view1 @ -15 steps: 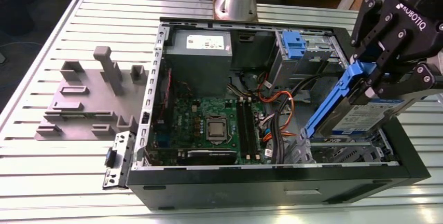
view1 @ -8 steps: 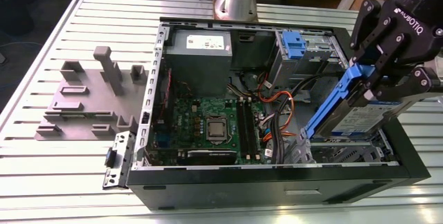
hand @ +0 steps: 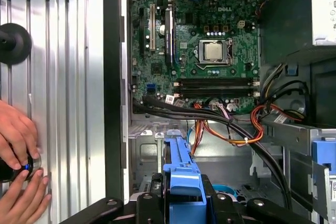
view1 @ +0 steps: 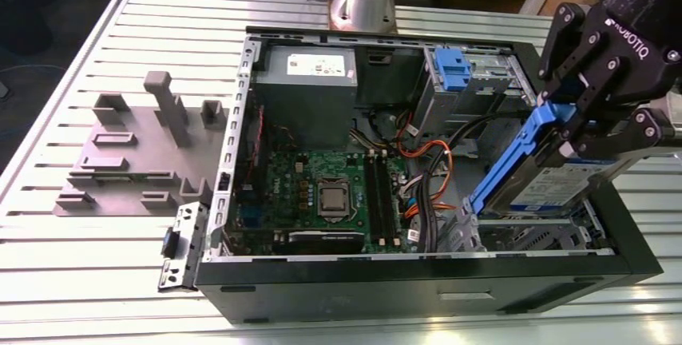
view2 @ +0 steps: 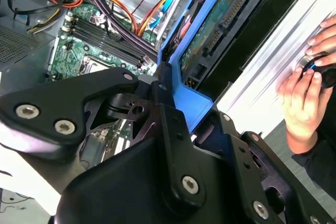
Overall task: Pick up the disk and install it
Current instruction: 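Insert the disk into the insertion slot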
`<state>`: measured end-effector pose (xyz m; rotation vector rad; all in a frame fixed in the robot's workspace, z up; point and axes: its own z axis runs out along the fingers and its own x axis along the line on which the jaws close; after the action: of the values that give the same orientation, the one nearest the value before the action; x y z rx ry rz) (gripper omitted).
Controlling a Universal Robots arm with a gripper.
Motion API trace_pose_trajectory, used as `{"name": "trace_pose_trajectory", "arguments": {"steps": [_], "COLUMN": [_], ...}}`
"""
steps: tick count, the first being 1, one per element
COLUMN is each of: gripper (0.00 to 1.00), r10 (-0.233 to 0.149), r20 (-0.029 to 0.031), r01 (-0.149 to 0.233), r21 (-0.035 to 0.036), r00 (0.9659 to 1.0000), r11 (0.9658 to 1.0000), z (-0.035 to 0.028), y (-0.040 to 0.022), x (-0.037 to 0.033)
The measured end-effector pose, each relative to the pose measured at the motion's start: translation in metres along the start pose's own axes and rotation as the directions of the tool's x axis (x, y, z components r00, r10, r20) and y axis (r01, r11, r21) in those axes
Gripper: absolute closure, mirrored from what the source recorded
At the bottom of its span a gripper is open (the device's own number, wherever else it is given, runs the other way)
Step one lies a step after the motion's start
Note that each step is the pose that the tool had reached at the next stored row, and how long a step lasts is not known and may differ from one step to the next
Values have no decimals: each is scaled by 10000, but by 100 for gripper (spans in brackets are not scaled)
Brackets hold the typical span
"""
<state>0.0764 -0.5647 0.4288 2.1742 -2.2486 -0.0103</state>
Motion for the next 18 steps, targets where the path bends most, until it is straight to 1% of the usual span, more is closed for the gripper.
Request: {"name": "trace_pose_trajectory", "arguments": {"steps": [18], "gripper": [63], "r10": [0], "r20": [1], "r01": [0], "r21": [0], "r00": [10000], "r11": [10000], "z": [85], "y": [-39], "x": [3]}}
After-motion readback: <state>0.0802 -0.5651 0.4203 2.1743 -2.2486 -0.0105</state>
